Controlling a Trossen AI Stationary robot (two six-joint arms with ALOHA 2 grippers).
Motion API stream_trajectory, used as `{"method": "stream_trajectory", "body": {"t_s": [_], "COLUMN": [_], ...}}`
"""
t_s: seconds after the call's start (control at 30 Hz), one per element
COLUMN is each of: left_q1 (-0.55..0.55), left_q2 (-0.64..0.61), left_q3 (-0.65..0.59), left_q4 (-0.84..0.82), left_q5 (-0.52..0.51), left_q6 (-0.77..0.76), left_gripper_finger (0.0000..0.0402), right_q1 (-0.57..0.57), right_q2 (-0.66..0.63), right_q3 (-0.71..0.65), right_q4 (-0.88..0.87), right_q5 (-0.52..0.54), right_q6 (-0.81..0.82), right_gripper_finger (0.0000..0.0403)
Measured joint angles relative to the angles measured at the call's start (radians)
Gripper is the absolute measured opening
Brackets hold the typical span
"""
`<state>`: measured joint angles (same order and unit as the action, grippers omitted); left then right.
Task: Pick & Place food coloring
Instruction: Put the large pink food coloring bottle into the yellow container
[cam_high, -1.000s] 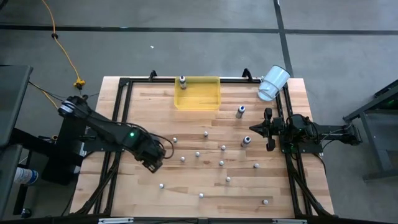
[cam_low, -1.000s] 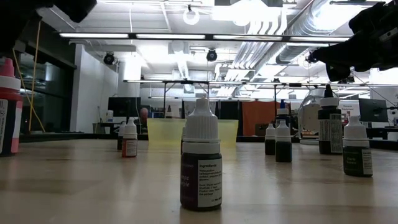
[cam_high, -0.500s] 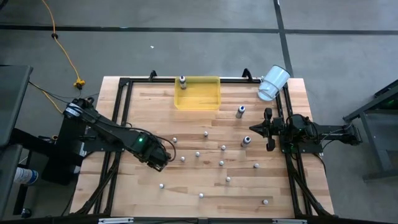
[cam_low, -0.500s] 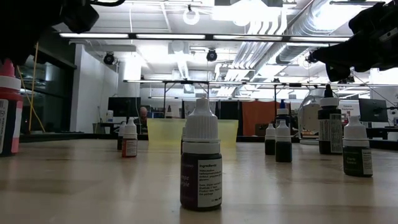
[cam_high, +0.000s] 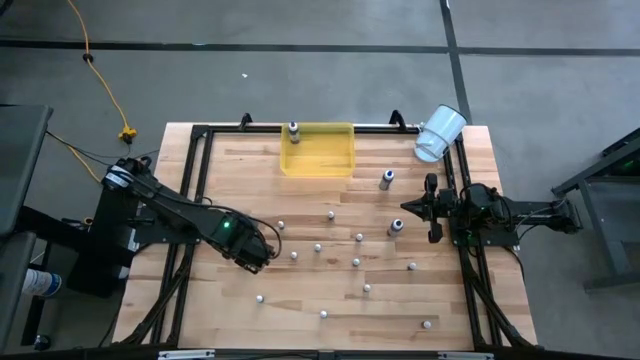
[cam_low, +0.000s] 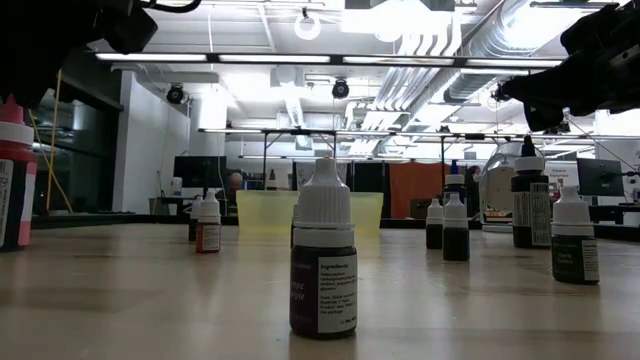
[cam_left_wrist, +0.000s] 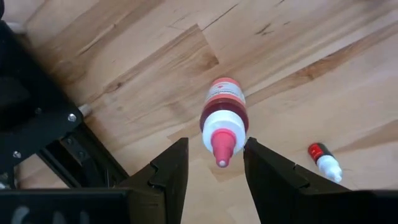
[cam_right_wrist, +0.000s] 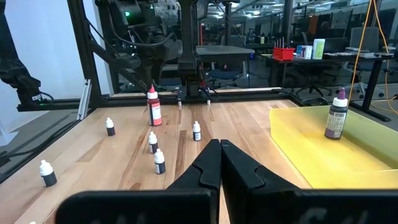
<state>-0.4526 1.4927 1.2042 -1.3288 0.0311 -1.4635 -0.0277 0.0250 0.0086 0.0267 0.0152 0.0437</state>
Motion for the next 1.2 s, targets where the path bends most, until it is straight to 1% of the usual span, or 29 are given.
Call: {"method": "stream_trajectory", "body": {"t_s": [0.33,0.7,0.9,1.0,1.1,1.2], "left_q1": [0.0,-0.001,-0.001,-0.001,-0.001,-0.001], "left_q2": [0.0,0.0,0.0,0.0,0.0,-0.001], "left_q3": [-0.07,-0.1,-0.122,-0.124,-0.124,-0.124], "left_q4": [0.101,0.122,0.158,0.161,0.162,0.162], "left_q5": [0.027,0.048,0.089,0.092,0.091,0.091], "left_q6": [0.027,0.055,0.079,0.079,0.08,0.079], "left_gripper_finger": [0.0145,0.0145,0.0145,0.0145,0.0137,0.0117], "right_q1": [0.0,0.0,0.0,0.0,0.0,0.0], "right_q2": [0.0,0.0,0.0,0.0,0.0,0.0], "right_q3": [0.0,0.0,0.0,0.0,0.0,0.0], "right_q4": [0.0,0.0,0.0,0.0,0.0,0.0], "right_q5": [0.0,0.0,0.0,0.0,0.0,0.0], "right_q6": [0.0,0.0,0.0,0.0,0.0,0.0], "right_gripper_finger": [0.0,0.0,0.0,0.0,0.0,0.0]}}
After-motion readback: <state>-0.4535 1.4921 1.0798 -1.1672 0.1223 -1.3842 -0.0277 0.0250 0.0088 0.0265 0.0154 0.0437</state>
